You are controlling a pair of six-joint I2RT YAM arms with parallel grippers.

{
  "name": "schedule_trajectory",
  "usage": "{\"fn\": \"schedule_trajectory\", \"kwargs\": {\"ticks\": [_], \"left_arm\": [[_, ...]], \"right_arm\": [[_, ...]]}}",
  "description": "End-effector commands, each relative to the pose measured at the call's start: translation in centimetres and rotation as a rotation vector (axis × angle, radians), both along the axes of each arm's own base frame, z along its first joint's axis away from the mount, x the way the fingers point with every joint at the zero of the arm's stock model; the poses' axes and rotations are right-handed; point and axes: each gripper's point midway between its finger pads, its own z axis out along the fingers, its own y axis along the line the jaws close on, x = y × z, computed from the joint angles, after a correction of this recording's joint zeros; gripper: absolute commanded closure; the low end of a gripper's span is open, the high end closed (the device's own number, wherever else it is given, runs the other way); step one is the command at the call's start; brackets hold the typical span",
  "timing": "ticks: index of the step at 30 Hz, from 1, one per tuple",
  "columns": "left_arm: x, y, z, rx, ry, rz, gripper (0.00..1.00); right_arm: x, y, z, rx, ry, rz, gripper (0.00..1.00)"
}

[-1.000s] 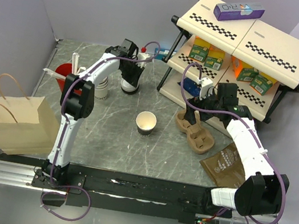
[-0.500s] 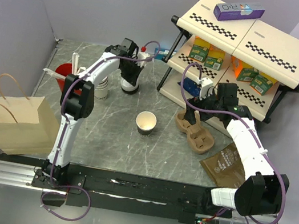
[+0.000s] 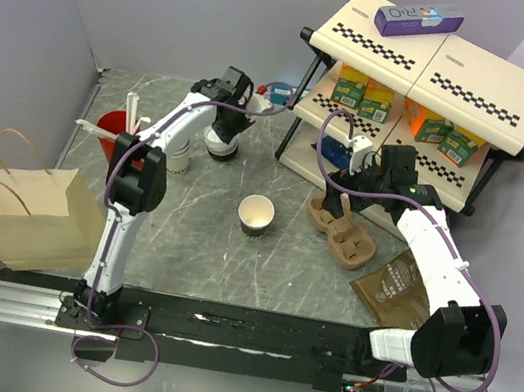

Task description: Pack the takeout coffee

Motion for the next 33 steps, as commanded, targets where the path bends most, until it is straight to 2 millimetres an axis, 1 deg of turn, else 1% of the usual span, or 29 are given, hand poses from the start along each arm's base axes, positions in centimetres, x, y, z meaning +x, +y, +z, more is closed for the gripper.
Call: {"fn": "schedule_trajectory", "kwargs": {"ticks": [1, 3, 4, 5, 6, 8, 9, 10, 11, 12, 13, 15, 17, 18, 19, 22, 23, 25, 26, 31, 33], "left_arm": [[-0.8, 0.3, 3.0, 0.129, -0.099, -0.042, 0.99], [-1.3, -0.6, 3.2, 0.038, -0.065, -0.023, 0.99], [-1.1, -0.5, 3.5, -0.004, -0.052, -0.005, 0.99], [-1.4, -1.2, 3.5, -0.053, -0.024, -0.009, 0.99], [-1.4, -1.1, 3.4, -0.066, -0.006, 0.032, 0.99], [-0.7, -0.7, 3.5, -0.052, -0.02, 0.082, 0.99], [-0.4, -0.7, 4.3, -0.071, -0.041, 0.112, 0.99], [-0.5, -0.5, 4.0, -0.066, -0.041, 0.123, 0.99], [-0.4, -0.2, 4.0, -0.057, -0.056, 0.135, 0.99], [-0.7, 0.1, 4.0, -0.052, -0.062, 0.14, 0.99], [-0.4, 0.2, 4.2, -0.053, -0.08, 0.145, 0.99], [-0.5, 0.2, 4.7, -0.053, -0.089, 0.139, 0.99], [-0.7, 0.3, 4.5, -0.043, -0.077, 0.134, 0.99], [-0.4, 0.8, 4.6, -0.013, -0.09, 0.147, 0.99], [-0.6, 0.9, 4.2, -0.001, -0.073, 0.148, 0.96], [-1.0, 0.5, 4.7, -0.024, -0.051, 0.149, 0.92], [-1.2, 0.5, 4.8, -0.028, -0.043, 0.153, 0.87], [-1.7, 0.3, 4.8, -0.029, -0.041, 0.151, 0.8], [-1.8, 0.3, 4.8, -0.026, -0.041, 0.146, 0.79], [-2.2, 0.4, 4.4, -0.014, -0.03, 0.135, 0.83], [-2.6, -0.1, 3.8, -0.034, 0.003, 0.107, 0.79]], "right_arm": [[0.3, 0.1, 1.7, 0.023, -0.059, 0.007, 0.0], [0.1, 0.2, 1.5, 0.025, -0.054, 0.01, 0.0], [0.1, 0.2, 1.4, 0.026, -0.053, 0.007, 0.0], [0.1, 0.2, 1.5, 0.028, -0.054, 0.01, 0.0], [0.1, 0.1, 1.5, 0.027, -0.055, 0.005, 0.0], [0.1, 0.1, 1.6, 0.026, -0.061, 0.006, 0.0], [0.1, 0.1, 1.7, 0.023, -0.065, 0.008, 0.0], [0.0, 0.1, 1.6, 0.021, -0.063, 0.007, 0.0], [0.0, 0.0, 1.6, 0.019, -0.065, 0.005, 0.0], [0.0, 0.0, 1.6, 0.021, -0.068, 0.006, 0.0], [-0.2, 0.1, 1.4, 0.025, -0.06, 0.009, 0.0], [-0.3, 0.1, 1.4, 0.031, -0.058, 0.007, 0.0], [-0.3, 0.2, 1.3, 0.035, -0.054, 0.01, 0.0], [-0.4, 0.2, 1.2, 0.036, -0.053, 0.008, 0.0], [-0.3, 0.2, 1.3, 0.035, -0.053, 0.009, 0.0], [-0.2, 0.3, 1.4, 0.037, -0.057, 0.008, 0.0], [-0.2, 0.2, 1.4, 0.035, -0.057, 0.008, 0.0], [-0.3, 0.3, 1.3, 0.036, -0.056, 0.009, 0.0], [-0.2, 0.2, 1.3, 0.036, -0.056, 0.005, 0.0], [-0.3, 0.3, 1.3, 0.044, -0.052, 0.007, 0.0], [-0.2, 0.4, 1.3, 0.044, -0.049, 0.01, 0.0]]}}
